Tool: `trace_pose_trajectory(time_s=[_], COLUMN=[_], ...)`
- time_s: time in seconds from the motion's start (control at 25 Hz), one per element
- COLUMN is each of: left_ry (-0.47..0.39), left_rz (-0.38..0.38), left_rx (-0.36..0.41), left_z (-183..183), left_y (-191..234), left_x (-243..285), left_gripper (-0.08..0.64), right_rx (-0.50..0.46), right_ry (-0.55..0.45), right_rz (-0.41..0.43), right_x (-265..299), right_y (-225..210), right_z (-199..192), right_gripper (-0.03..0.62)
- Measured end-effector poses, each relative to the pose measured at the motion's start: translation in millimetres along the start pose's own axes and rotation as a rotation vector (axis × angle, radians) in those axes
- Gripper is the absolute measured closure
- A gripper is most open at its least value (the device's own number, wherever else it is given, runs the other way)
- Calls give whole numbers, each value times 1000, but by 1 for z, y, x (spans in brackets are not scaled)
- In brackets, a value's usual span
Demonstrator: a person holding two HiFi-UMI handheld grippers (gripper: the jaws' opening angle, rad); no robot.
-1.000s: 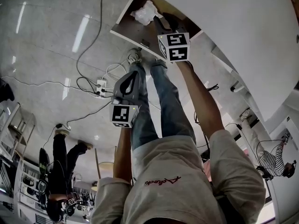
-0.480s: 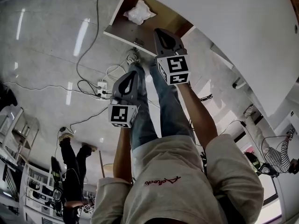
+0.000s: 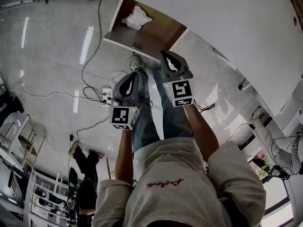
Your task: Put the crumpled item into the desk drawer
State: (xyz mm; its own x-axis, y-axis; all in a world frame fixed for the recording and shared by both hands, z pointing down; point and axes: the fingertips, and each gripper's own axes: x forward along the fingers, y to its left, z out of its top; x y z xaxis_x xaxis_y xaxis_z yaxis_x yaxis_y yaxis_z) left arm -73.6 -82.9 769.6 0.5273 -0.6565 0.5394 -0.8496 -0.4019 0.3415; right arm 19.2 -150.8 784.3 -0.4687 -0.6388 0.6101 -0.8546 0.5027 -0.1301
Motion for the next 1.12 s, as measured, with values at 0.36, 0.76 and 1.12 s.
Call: trace_pose_trajectory(time_s=[0.36,0.76,1.12], left_ry=[-11,-122,-243], left_rz=[-5,43,103], left_rx=[54,128,183], left_z=[24,99,190], left_y=[-18,-16,-18], left_x=[-10,-41,-74], left_gripper=[551,551,551], right_rx=[59,37,-21], right_ry=[-14,-150,-305], right_rz=[-99,-150,-184], right_x=[-69,-120,-162], right_y=[-27,-39,-55], right_z=[-2,71,171], right_gripper=[580,580,580])
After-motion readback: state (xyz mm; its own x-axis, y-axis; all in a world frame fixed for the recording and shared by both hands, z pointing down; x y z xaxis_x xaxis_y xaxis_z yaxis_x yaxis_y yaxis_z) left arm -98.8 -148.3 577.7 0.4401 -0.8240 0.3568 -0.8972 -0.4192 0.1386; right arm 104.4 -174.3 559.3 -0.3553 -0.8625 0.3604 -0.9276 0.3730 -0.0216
